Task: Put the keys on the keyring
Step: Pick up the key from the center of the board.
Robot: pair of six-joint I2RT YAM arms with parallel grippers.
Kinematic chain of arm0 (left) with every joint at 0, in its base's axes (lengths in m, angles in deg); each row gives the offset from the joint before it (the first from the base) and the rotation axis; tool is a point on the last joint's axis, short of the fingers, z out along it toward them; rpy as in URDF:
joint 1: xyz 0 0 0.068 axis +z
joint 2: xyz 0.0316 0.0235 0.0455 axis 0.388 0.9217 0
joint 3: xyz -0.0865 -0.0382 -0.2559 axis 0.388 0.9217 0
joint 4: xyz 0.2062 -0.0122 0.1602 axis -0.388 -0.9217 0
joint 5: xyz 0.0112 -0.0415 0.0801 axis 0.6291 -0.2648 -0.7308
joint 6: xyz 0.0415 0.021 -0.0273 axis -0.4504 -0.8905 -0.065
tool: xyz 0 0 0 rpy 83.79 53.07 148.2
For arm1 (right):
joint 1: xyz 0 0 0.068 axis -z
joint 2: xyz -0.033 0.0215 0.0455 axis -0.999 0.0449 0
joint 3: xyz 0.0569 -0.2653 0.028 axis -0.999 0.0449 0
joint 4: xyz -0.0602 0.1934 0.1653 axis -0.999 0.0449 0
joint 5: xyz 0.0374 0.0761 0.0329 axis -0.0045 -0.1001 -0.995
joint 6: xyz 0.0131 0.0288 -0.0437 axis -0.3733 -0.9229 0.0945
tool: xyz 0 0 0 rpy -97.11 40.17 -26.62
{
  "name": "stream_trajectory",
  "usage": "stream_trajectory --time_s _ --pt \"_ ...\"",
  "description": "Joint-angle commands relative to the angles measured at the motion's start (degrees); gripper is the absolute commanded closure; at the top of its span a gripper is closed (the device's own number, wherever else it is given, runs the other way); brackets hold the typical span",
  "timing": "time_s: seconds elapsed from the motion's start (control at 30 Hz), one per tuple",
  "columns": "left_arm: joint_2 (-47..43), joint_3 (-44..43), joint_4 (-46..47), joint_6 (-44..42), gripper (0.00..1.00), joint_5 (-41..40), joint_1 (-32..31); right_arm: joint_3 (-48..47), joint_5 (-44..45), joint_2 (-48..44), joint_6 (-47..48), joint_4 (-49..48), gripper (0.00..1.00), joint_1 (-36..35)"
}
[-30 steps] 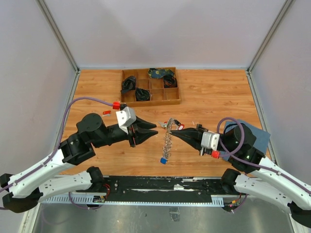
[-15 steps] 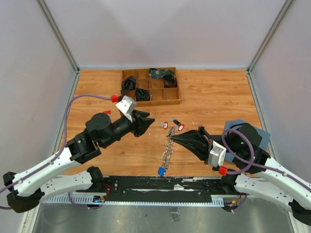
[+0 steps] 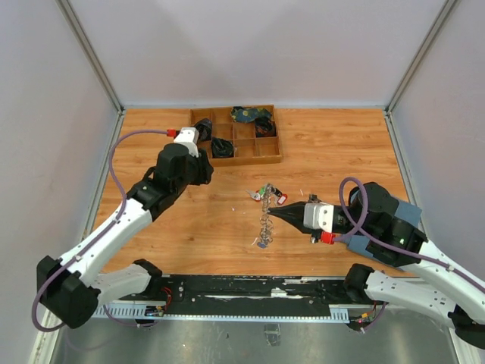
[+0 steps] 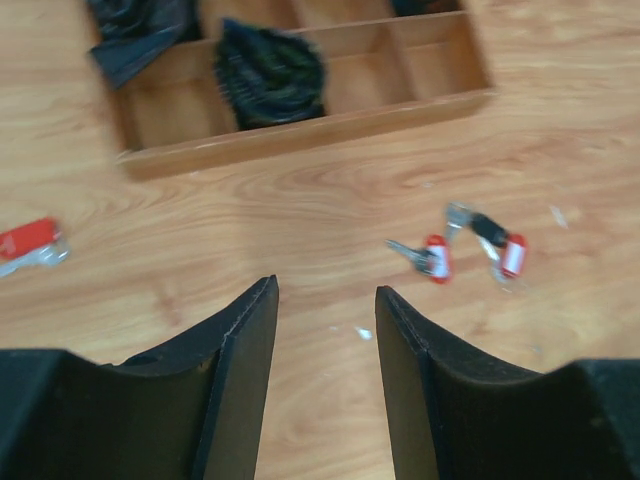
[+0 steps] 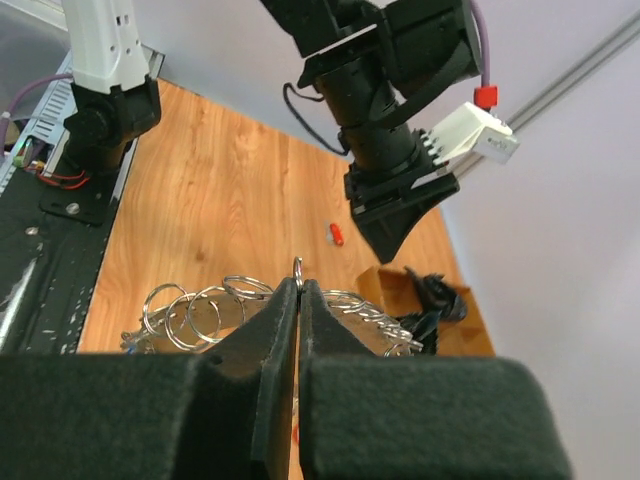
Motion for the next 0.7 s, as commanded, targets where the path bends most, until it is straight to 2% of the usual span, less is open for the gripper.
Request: stream_trajectory --time_s 0.0,0.2,0.3,0.53,0.67 --pt "4.6 1.5 -2.0 2.3 0.51 -2.8 7.8 -2.3 3.9 -0.6 -4.5 3.7 0.99 -0.6" --pt "14.1 1.4 -1.5 0.5 0.56 -8.9 15.9 -2.6 4.8 0.1 -6.6 6.8 0.99 -0.5" --pt "19.3 0.2 -1.2 -0.1 0.56 -9.5 18.6 -2.6 4.0 0.6 -8.3 7.1 0.99 -0.6" --pt "33.9 -6.3 -2.6 -2.3 0.59 -16.5 20.5 -1.1 3.7 0.6 -15.2 5.5 0.99 -0.6" --pt "37.4 -7.1 -2.1 -3.2 0.60 -18.5 20.8 0.9 3.9 -1.0 -16.2 4.6 0.99 -0.6"
